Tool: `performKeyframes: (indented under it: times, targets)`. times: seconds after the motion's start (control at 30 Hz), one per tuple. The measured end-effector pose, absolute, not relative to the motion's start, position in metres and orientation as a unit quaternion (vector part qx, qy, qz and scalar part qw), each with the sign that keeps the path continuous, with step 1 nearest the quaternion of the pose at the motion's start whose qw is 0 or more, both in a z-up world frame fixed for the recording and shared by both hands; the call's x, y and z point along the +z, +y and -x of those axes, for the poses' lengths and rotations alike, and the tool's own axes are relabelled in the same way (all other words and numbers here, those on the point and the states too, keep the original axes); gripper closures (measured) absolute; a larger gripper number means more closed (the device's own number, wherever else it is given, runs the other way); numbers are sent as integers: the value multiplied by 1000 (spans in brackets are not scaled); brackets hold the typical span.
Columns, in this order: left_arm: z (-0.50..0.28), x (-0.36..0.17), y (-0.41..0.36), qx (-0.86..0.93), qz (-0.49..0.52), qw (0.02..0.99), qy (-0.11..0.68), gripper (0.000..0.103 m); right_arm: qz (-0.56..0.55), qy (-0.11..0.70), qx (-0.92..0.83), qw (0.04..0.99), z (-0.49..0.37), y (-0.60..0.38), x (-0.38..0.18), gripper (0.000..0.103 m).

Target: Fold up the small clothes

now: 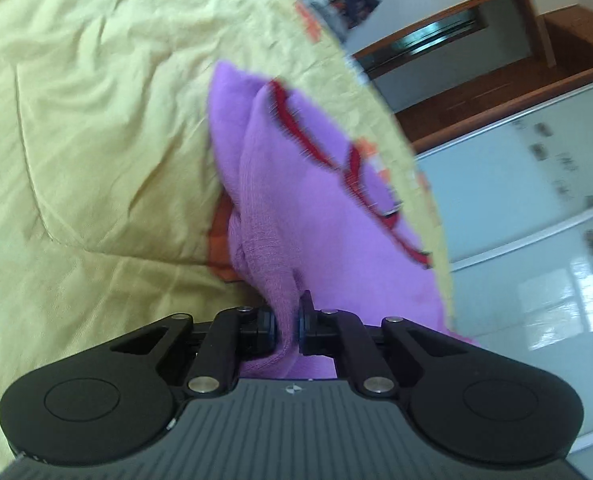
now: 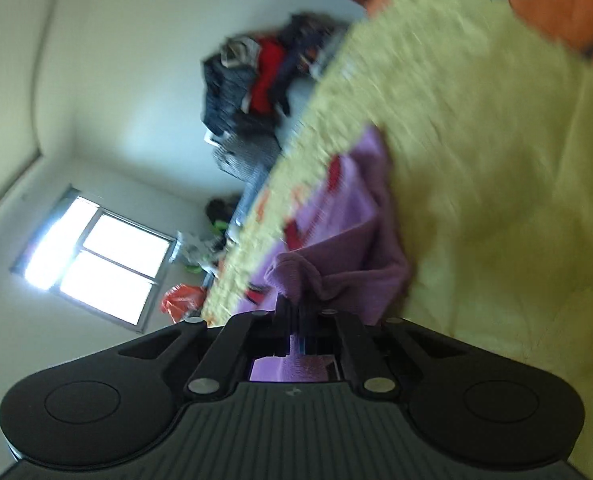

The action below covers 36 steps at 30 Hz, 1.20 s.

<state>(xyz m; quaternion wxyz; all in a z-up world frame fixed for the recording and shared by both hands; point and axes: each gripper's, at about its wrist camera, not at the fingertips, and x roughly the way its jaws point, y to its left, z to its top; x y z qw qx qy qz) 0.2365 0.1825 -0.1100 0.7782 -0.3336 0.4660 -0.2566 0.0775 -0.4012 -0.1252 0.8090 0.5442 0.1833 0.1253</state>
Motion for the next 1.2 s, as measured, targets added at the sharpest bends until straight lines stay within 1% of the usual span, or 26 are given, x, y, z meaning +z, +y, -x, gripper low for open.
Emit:
performKeyframes:
  times: [0.1, 0.2, 0.27, 0.33, 0.37, 0.4, 0.43, 0.47, 0.5, 0.53, 0.57, 0.6, 0.63, 0.67, 0.7, 0.73, 0.83, 0.9, 0.97, 1.0, 1.1, 1.2]
  targets:
    - [-223, -102, 192, -256, 332, 784, 458, 97, -533, 177, 123, 818, -65, -406, -112, 100]
    - [-211, -107, 204, -238, 322, 786, 471, 98, -522, 199, 103, 823, -47, -410, -118, 100]
    - [-204, -111, 215, -210, 305, 792, 487, 100, -528, 249, 68, 809, -39, -414, -136, 100]
    - [-196, -103, 229, -181, 284, 809, 482, 100, -489, 285, 55, 822, -28, -413, -141, 100]
    - [-192, -93, 232, -166, 262, 823, 475, 100, -463, 303, 45, 832, -25, -412, -136, 97]
    - [-190, -81, 234, -153, 247, 836, 466, 99, -437, 313, 26, 843, -24, -413, -127, 96]
    - [-188, -68, 232, -153, 238, 846, 452, 97, -414, 308, 6, 857, -23, -414, -117, 95]
    - [-189, -55, 226, -164, 230, 855, 435, 79, -390, 293, 1, 873, -24, -415, -105, 95]
    - [-191, -44, 216, -174, 223, 862, 420, 49, -371, 279, 10, 886, -31, -413, -94, 94]
    - [-195, -37, 201, -180, 217, 867, 410, 33, -359, 272, 27, 893, -42, -410, -87, 93]
    - [-202, -34, 184, -194, 212, 869, 403, 11, -342, 271, 43, 899, -57, -402, -82, 91]
    - [-210, -33, 165, -216, 209, 868, 394, 13, -313, 274, 47, 908, -76, -393, -78, 80]
    - [-220, -37, 143, -229, 205, 868, 390, 14, -275, 280, 48, 919, -93, -381, -76, 71]
    - [-230, -42, 122, -233, 199, 868, 392, 14, -242, 288, 56, 925, -112, -369, -75, 48]
    - [-240, -49, 100, -237, 187, 866, 398, 14, -218, 290, 71, 929, -125, -357, -78, 35]
    - [-248, -57, 79, -239, 168, 867, 403, 15, -194, 291, 87, 933, -139, -346, -81, 35]
    - [-263, -88, 31, -212, 88, 879, 417, 15, -66, 345, 63, 934, -159, -307, -99, 37]
    - [-252, -95, 16, -207, 6, 898, 389, 13, 14, 348, 66, 935, -151, -291, -111, 37]
    - [-238, -101, 14, -213, -53, 900, 376, 12, 20, 348, 61, 935, -134, -288, -114, 37]
    - [-230, -105, 17, -217, -69, 902, 366, 9, 26, 345, 59, 936, -128, -288, -115, 37]
    - [-220, -107, 38, -232, -75, 898, 366, 9, 18, 345, 53, 937, -120, -292, -116, 37]
    - [-204, -106, 49, -229, -102, 895, 369, 9, -8, 368, 53, 928, -121, -300, -109, 37]
